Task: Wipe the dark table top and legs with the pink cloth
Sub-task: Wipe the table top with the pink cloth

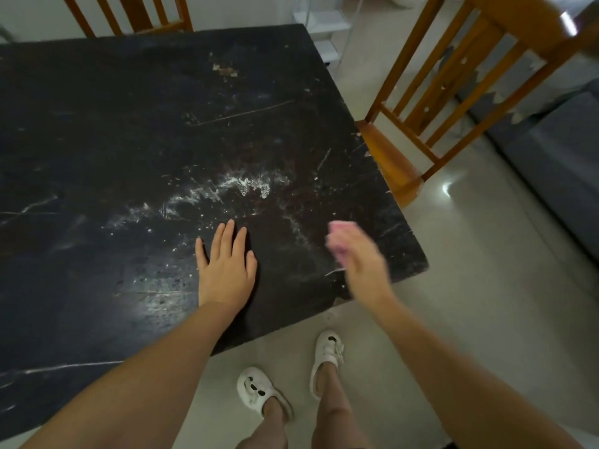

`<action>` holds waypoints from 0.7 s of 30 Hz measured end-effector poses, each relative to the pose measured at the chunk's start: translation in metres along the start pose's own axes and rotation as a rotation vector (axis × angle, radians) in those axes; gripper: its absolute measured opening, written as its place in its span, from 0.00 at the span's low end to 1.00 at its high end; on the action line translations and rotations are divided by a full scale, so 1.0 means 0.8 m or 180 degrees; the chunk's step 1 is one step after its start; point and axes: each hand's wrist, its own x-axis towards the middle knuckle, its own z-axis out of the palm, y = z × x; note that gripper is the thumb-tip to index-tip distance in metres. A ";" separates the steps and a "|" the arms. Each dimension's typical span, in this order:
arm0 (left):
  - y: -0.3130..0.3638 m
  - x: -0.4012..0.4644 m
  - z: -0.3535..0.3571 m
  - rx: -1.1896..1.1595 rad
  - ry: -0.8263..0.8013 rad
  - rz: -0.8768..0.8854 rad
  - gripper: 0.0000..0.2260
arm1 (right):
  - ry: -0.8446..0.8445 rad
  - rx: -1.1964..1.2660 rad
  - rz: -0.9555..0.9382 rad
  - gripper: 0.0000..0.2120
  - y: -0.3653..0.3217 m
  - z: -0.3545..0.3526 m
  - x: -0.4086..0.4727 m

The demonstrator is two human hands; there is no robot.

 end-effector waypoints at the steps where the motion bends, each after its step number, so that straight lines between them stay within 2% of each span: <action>1: 0.000 0.000 -0.001 -0.0015 0.0003 0.0009 0.22 | 0.0295 -0.0112 0.0351 0.12 0.019 -0.022 -0.002; 2: 0.000 0.000 -0.001 -0.0040 0.0006 0.0016 0.22 | 0.0596 -0.0300 0.0720 0.12 0.039 -0.043 -0.007; 4: 0.000 0.000 -0.002 -0.0101 0.0013 0.0027 0.22 | 0.0847 -0.0490 0.1283 0.13 0.064 -0.063 -0.024; 6: -0.003 -0.002 -0.004 -0.0248 0.0004 0.0060 0.22 | 0.0554 -0.0573 0.0941 0.14 0.041 -0.035 -0.038; 9: -0.017 -0.014 -0.009 -0.0504 0.0073 0.0214 0.25 | -0.0038 -0.0063 0.0239 0.17 -0.027 0.047 -0.049; 11: -0.036 -0.026 -0.014 -0.0424 0.0206 0.0232 0.26 | -0.0288 0.0133 -0.0202 0.17 -0.054 0.087 -0.045; 12: -0.048 -0.031 -0.017 -0.0353 0.0284 0.0141 0.25 | -0.0354 0.0372 -0.0137 0.16 -0.059 0.089 -0.033; 14: -0.071 -0.039 -0.021 -0.0256 0.0436 -0.0218 0.25 | -0.0088 0.0591 -0.0085 0.15 -0.050 0.068 0.016; 17: -0.088 -0.048 -0.018 -0.0265 0.0402 -0.0774 0.28 | 0.0155 -0.0057 0.0148 0.11 -0.015 0.018 0.116; 19: -0.088 -0.048 -0.013 -0.0121 0.0321 -0.0821 0.27 | 0.0046 -0.0347 0.0320 0.10 0.006 0.011 0.157; 21: -0.086 -0.046 -0.010 0.0001 0.0249 -0.0804 0.27 | -0.0187 -0.0573 0.0054 0.12 0.003 0.034 0.151</action>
